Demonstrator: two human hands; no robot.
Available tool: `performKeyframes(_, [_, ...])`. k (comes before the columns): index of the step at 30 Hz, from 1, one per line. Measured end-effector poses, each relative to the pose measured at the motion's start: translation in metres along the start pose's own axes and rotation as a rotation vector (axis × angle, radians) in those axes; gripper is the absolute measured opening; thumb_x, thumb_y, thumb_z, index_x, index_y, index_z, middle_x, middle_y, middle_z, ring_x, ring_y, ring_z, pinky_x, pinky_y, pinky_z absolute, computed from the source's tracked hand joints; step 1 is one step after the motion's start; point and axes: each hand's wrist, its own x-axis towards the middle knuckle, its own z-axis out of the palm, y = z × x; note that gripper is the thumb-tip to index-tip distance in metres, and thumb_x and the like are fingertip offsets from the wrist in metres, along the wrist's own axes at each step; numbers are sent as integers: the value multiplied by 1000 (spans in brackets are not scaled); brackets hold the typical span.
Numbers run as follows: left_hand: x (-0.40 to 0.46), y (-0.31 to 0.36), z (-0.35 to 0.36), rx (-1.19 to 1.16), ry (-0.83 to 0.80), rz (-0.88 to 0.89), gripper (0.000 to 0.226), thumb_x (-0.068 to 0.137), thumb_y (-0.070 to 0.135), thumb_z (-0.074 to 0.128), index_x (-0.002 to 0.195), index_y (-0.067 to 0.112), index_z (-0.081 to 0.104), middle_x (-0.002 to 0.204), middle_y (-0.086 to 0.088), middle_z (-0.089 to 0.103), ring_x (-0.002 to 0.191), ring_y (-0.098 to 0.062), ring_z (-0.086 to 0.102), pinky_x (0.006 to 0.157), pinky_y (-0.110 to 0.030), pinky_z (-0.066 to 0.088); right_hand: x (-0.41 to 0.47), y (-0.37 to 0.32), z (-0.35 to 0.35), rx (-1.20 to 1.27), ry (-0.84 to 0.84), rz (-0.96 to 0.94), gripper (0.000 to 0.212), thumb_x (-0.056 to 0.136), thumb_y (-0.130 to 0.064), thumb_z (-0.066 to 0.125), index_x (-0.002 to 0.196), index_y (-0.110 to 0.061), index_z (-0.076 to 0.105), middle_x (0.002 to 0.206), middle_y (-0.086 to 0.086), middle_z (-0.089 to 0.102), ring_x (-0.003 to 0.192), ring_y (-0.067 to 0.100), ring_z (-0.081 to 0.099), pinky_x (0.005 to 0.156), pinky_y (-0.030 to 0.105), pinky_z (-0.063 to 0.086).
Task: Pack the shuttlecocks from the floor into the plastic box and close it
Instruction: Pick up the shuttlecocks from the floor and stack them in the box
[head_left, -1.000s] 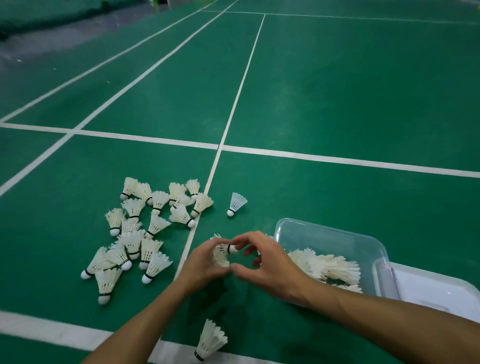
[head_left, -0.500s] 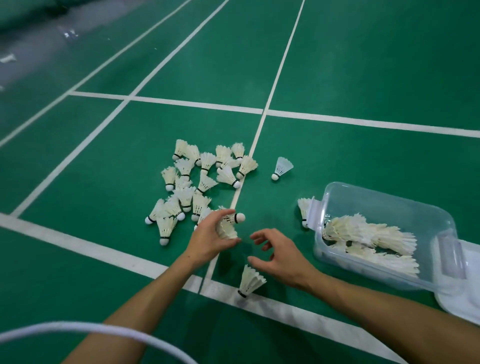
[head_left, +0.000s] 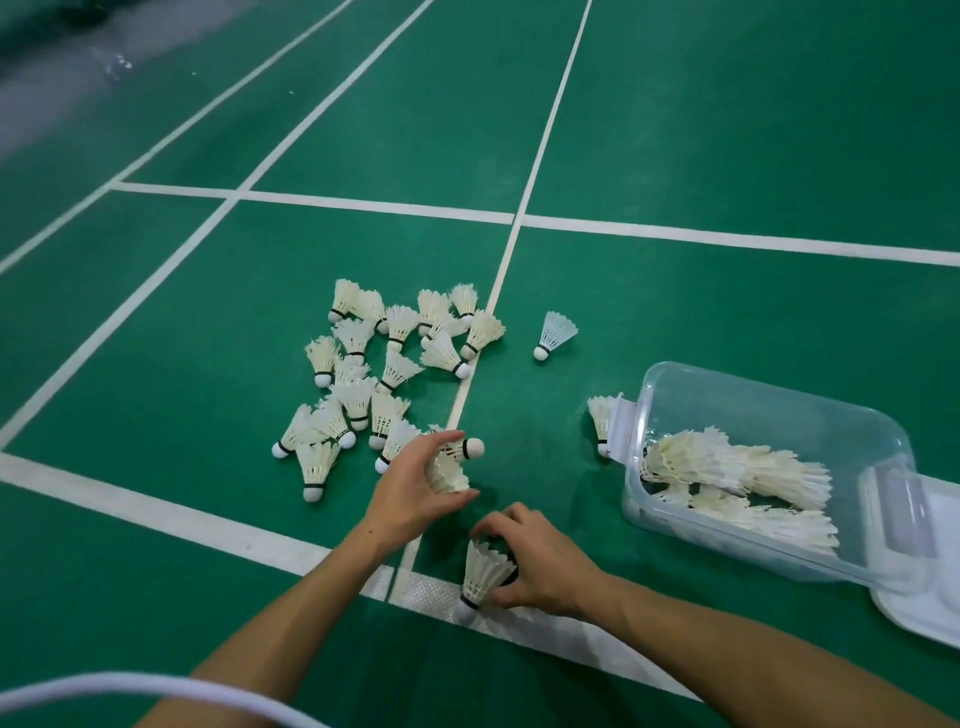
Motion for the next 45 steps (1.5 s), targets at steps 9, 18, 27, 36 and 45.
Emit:
performKeyframes(9, [7,17,-20,-15,52,-1,73,75,41,91,141,36,59,136,17,60,126,1,52,112,-36,43,-25,-19,-64,269,91,26,68,75,-53,90,125,-28,52,120,-12,61,96,9,63,86,28,57])
performKeyframes(18, [57,155,-23,-63,-3,320,79,70,60,89,140,38,60,133,35,53,124,17,49,101,-21,41,-122,-11,-220,217,410,134,67,74,-51,90,125,-33,49,114,-20,57,83,12,66,79,32,58])
performKeyframes(27, [90,245,57,2,-175,510,77,70,66,83,139,44,55,132,35,56,123,9,54,103,-31,53,-223,78,-266,239,721,348,73,78,-46,89,133,-33,43,114,-16,57,87,16,69,83,39,61])
performKeyframes(36, [87,228,107,48,-169,599,72,75,57,83,138,31,59,130,22,63,121,2,58,103,-35,53,-203,120,-237,18,674,366,65,80,-54,83,129,-36,45,119,-11,56,93,10,58,84,39,56])
performKeyframes(45, [75,210,95,19,-83,579,69,75,40,90,137,27,61,127,21,64,114,-3,60,91,-18,46,-169,119,-212,-219,424,386,72,79,-36,86,134,-23,42,129,3,52,100,25,57,75,34,46])
